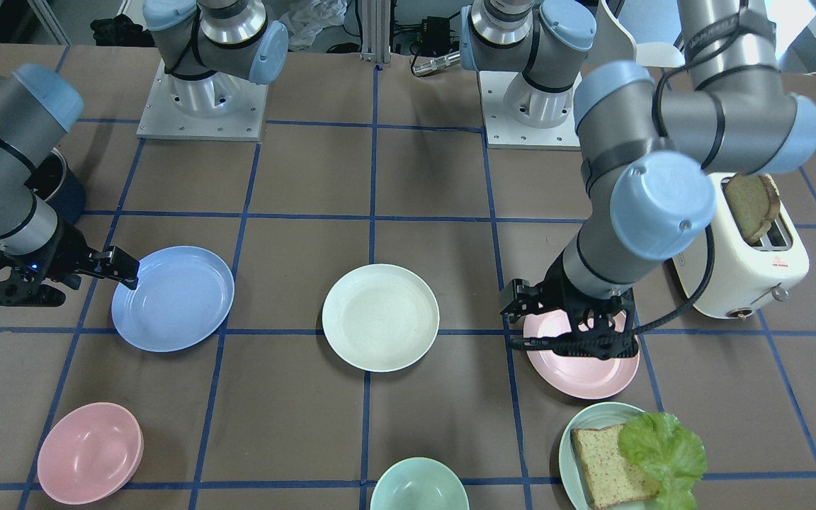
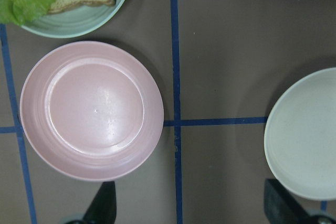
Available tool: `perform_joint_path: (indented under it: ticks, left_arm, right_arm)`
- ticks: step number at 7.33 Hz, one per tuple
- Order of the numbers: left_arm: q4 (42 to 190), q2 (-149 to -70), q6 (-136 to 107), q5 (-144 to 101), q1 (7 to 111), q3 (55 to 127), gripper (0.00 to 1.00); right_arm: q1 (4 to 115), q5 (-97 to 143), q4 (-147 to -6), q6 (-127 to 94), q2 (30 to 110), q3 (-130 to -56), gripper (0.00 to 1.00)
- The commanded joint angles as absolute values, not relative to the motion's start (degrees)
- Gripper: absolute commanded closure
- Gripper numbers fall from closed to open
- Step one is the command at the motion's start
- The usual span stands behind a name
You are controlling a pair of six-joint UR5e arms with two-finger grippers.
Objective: Stack three plates with pink and blue
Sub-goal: 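Lower the left gripper to the pink plate while the right lowers to the blue plate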
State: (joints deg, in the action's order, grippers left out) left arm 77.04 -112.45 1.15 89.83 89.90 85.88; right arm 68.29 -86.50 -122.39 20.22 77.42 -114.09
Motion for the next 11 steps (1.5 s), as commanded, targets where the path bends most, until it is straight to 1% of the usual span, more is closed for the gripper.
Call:
perform_joint_path:
  ticks: [1,2,3,4,5,6,7,8,11]
  left_arm:
    - [74.6,-119.2,1.2,91.6,89.9,86.1,0.00]
    - [74.7,-120.8,0.9,93.2,89.9,86.7,0.00]
    - [72.3,-122.0,0.8,93.3,89.9,88.7,0.00]
    - [68.2,-122.5,0.8,93.3,89.9,91.3,0.00]
    - [67.2,-122.4,0.8,93.3,89.9,92.0,0.46]
    - [67.1,-122.2,0.8,93.3,89.9,92.5,0.63]
    - [67.1,-122.3,0.8,93.3,89.9,92.5,0.88]
    - [67.0,-122.2,0.7,93.3,89.9,92.5,1.00]
    - [67.3,-120.4,0.5,93.4,91.3,91.9,1.00]
  right_arm:
    - [66.8,-86.5,-129.1,22.8,75.4,-118.4,0.06]
    - [66.6,-86.4,-129.0,22.9,75.4,-118.6,0.17]
    - [66.4,-86.4,-129.4,22.9,75.0,-118.6,0.42]
    - [66.3,-86.3,-129.5,22.9,74.5,-118.6,0.63]
    - [66.3,-86.3,-129.2,22.7,74.5,-118.7,0.87]
    - [66.3,-85.7,-129.2,22.7,74.5,-118.7,1.00]
    - [66.3,-85.3,-129.2,22.7,74.6,-118.7,1.00]
    - [66.2,-85.3,-129.1,22.7,74.8,-118.6,1.00]
    - [66.3,-85.3,-128.8,22.2,76.6,-118.0,1.00]
